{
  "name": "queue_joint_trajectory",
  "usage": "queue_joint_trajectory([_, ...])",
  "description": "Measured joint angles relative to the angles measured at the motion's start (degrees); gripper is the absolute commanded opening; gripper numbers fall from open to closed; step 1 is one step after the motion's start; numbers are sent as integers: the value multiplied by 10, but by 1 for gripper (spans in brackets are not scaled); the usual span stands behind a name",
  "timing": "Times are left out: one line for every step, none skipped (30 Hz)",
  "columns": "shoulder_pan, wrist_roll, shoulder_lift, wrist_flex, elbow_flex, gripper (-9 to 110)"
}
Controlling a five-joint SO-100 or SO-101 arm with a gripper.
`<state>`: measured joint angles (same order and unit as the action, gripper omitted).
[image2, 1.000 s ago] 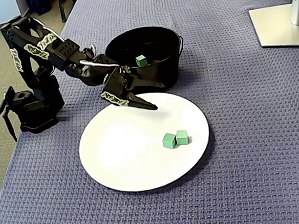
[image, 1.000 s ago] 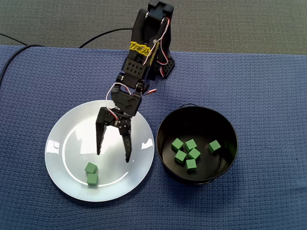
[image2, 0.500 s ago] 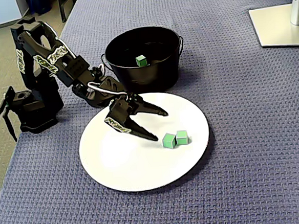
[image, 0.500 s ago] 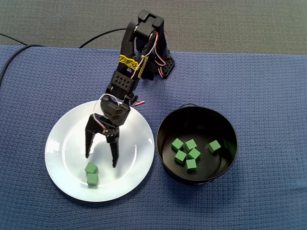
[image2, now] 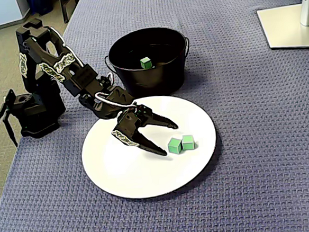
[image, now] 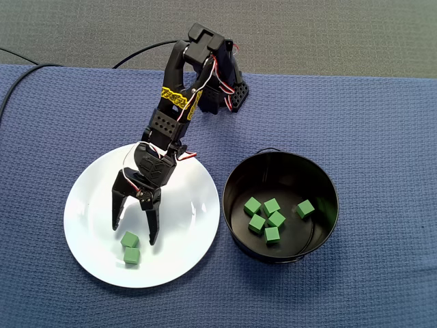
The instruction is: Pick up the items on the white plate and put them in the black container.
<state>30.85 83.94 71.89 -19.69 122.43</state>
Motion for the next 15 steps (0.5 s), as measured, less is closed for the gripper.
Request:
queue_joint_trajectory([0,0,-4,-3,-1,33])
queue_joint_trajectory([0,0,-7,-4,-3,33])
queue_joint_trajectory([0,0,-10,-4,-5,33])
queue_joint_trajectory([0,0,-13,-4,-11,33])
queue_joint_trajectory([0,0,-18,-4,-17,33])
queue_joint_trajectory([0,0,-21,-4,-21,32])
queue_joint_trajectory([0,0,-25,-4,-26,32])
queue_joint_trajectory([0,-1,-28,-4,-31,30])
queue_joint_trajectory([0,-1,-32,-1,-36,29])
queue_joint_trajectory([0,-1,-34,4,-41,27])
queue_joint_trajectory([0,-1,-36,7,-44,25])
queue_joint_trajectory([0,-1,-37,9,-44,23])
queue_joint_trajectory([0,-1,-37,10,-44,20])
queue_joint_trajectory([0,-4,-40,10,-46,17])
queue_joint_trajectory([0,-5,-40,10,-47,14])
